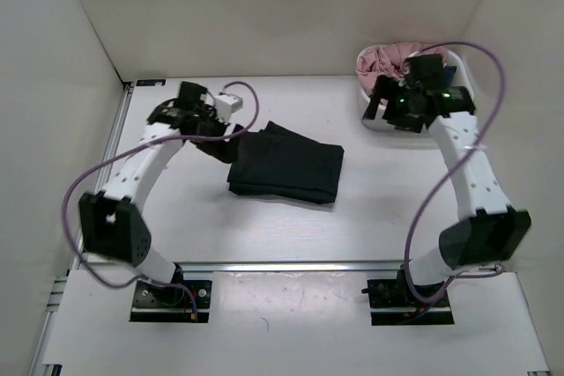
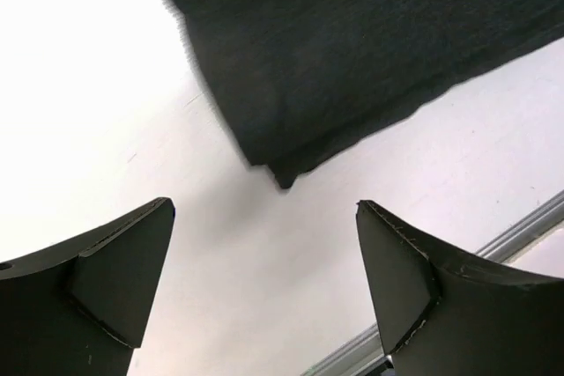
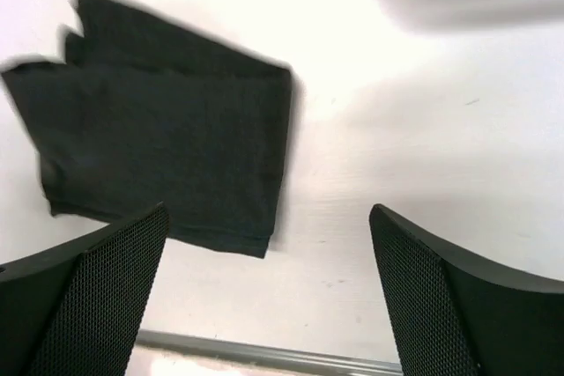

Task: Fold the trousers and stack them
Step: Fold the trousers

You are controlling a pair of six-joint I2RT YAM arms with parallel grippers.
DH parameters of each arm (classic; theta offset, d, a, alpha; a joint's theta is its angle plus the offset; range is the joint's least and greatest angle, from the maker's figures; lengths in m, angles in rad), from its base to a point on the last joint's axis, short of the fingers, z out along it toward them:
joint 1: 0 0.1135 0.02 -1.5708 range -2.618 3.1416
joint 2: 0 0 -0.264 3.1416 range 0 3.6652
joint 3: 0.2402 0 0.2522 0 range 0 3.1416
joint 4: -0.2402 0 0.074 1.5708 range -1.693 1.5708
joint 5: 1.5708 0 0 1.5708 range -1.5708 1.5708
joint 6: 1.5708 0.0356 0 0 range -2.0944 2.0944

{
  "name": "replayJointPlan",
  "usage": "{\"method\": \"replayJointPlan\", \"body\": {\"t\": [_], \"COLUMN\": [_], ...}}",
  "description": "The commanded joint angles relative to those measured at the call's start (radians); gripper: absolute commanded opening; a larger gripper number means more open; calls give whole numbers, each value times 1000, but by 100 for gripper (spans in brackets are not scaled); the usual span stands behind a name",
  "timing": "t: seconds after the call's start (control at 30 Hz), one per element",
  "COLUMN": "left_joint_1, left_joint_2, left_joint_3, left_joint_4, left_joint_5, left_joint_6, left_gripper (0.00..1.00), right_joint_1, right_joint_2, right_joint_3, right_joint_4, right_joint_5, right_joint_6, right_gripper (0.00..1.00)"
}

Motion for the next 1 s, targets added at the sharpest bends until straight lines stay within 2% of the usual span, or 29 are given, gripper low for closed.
{"method": "replayJointPlan", "body": {"t": [0.0,0.07,0.1,0.17,0.2,0.33,0.47,0.67,0.87,0.97], "left_joint_1": [111,206,327,464,585,760,805,814,814,814], "left_joint_2": [-172,-254,-279,-351,-376,-538,-603,-649,-751,-798], "left_joint_3": [-73,-99,-108,-122,-136,-231,-253,-243,-352,-397], "left_joint_4": [-49,-49,-49,-60,-60,-86,-97,-150,-159,-172], "left_joint_5": [26,-10,-55,-97,-140,-203,-270,-333,-445,-432], "left_joint_6": [15,-5,-40,-79,-112,-133,-107,-76,21,21], "left_gripper": [96,96,96,97,98,100,100,100,100,100], "right_joint_1": [-40,-69,-101,-127,-138,-150,-150,-150,-150,-150], "right_joint_2": [-118,-180,-218,-259,-307,-395,-395,-407,-428,-451], "right_joint_3": [98,89,75,17,-8,-95,-86,-71,-100,-127], "right_joint_4": [-234,-312,-334,-366,-375,-352,-352,-352,-352,-342], "right_joint_5": [80,103,103,123,138,147,124,106,86,49], "right_joint_6": [-78,-62,-52,-42,-29,-19,-41,-78,-121,-121], "right_gripper": [99,99,99,99,99,99,99,99,99,99]}}
